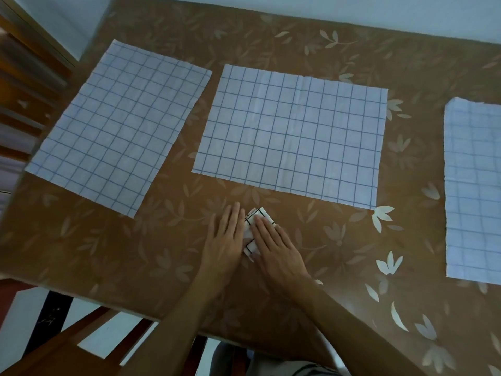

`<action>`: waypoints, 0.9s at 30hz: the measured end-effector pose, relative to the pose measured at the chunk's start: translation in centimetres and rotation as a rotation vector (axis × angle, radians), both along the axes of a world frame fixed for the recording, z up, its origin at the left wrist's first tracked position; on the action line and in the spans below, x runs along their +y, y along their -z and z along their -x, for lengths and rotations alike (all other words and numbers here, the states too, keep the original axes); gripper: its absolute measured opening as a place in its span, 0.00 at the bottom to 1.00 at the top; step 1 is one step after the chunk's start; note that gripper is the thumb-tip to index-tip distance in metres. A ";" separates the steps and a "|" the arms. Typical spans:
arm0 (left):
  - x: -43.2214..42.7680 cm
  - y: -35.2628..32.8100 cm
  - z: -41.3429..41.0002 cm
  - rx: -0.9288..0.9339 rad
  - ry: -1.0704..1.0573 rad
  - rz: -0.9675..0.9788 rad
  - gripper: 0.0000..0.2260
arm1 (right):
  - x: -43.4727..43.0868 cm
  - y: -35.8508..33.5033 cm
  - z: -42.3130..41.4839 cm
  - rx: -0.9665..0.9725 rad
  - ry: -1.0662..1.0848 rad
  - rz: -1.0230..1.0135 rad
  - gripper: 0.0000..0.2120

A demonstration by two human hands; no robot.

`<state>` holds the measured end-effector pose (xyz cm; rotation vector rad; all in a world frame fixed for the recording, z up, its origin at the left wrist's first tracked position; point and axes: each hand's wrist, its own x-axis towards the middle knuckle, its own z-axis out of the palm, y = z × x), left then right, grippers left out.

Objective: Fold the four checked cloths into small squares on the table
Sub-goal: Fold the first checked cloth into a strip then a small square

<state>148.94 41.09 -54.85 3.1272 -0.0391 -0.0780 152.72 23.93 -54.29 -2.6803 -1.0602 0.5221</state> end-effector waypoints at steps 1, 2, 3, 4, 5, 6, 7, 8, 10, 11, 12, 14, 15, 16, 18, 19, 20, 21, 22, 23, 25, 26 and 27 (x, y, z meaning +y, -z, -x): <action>0.2 0.2 0.1 0.021 -0.027 0.015 0.29 | -0.3 0.1 0.1 -0.004 0.003 0.010 0.30; 0.5 0.3 0.2 0.037 -0.053 0.030 0.30 | -0.6 0.1 0.2 -0.010 0.008 0.015 0.31; 0.8 0.4 0.3 0.053 -0.084 0.036 0.32 | -0.8 0.0 0.2 -0.016 0.015 0.011 0.32; 1.0 0.1 0.2 0.069 -0.117 0.039 0.34 | -1.1 -0.1 0.3 -0.011 0.018 0.008 0.33; 1.0 -0.1 0.2 0.065 -0.150 0.046 0.35 | -1.2 -0.3 0.3 0.004 0.021 0.010 0.33; 0.9 -0.6 0.2 0.036 -0.181 0.072 0.34 | -1.2 -0.4 0.3 0.017 0.024 0.009 0.33; 0.6 -0.9 0.4 -0.004 -0.208 0.114 0.31 | -1.2 -0.6 0.3 0.026 0.033 -0.002 0.33; 0.2 -1.4 0.5 -0.036 -0.231 0.172 0.27 | -1.0 -0.9 0.4 0.037 0.047 -0.020 0.32; -0.8 -2.2 0.6 -0.031 -0.315 0.317 0.20 | -0.6 -1.7 0.0 0.049 0.091 -0.079 0.28; -1.2 -2.6 0.5 -0.002 -0.396 0.403 0.18 | -0.3 -2.0 -0.4 0.055 0.107 -0.113 0.27; -1.5 -2.9 0.3 0.031 -0.489 0.484 0.16 | -0.1 -2.2 -1.0 0.067 0.116 -0.144 0.27; -1.8 -3.2 -0.1 0.051 -0.614 0.572 0.15 | 0.1 -2.0 -2.4 0.109 0.097 -0.170 0.27; -1.8 -3.3 -0.2 0.052 -0.632 0.583 0.15 | 0.1 -1.8 -3.0 0.121 0.079 -0.173 0.27; -1.7 -3.6 -0.4 0.051 -0.636 0.590 0.14 | 0.1 -1.7 -3.5 0.131 0.069 -0.180 0.29; -1.7 -3.9 -0.5 0.053 -0.641 0.600 0.13 | 0.1 -1.9 -4.1 0.167 0.107 -0.220 0.32; -1.6 -3.8 -0.5 0.057 -0.646 0.604 0.11 | 0.3 -2.1 -4.3 0.182 0.143 -0.250 0.31; -1.6 -3.8 -0.5 0.061 -0.653 0.611 0.10 | 0.5 -2.3 -4.5 0.179 0.174 -0.272 0.30; -1.6 -3.7 -0.5 0.063 -0.666 0.624 0.10 | 0.8 -2.4 -4.8 0.170 0.198 -0.276 0.28; -1.7 -3.7 -0.5 0.058 -0.690 0.645 0.10 | 1.1 -2.5 -5.1 0.176 0.218 -0.264 0.28; -1.7 -3.7 -0.7 0.042 -0.724 0.669 0.10 | 1.5 -2.5 -5.5 0.204 0.232 -0.242 0.28; -1.6 -3.7 -0.8 0.009 -0.783 0.707 0.10 | 2.0 -2.8 -5.9 0.285 0.245 -0.179 0.29; -1.5 -3.8 -0.8 0.000 -0.791 0.726 0.10 | 2.0 -3.0 -6.0 0.324 0.248 -0.137 0.29; -1.5 -3.8 -0.8 -0.008 -0.781 0.749 0.10 | 2.0 -3.1 -5.8 0.359 0.254 -0.105 0.28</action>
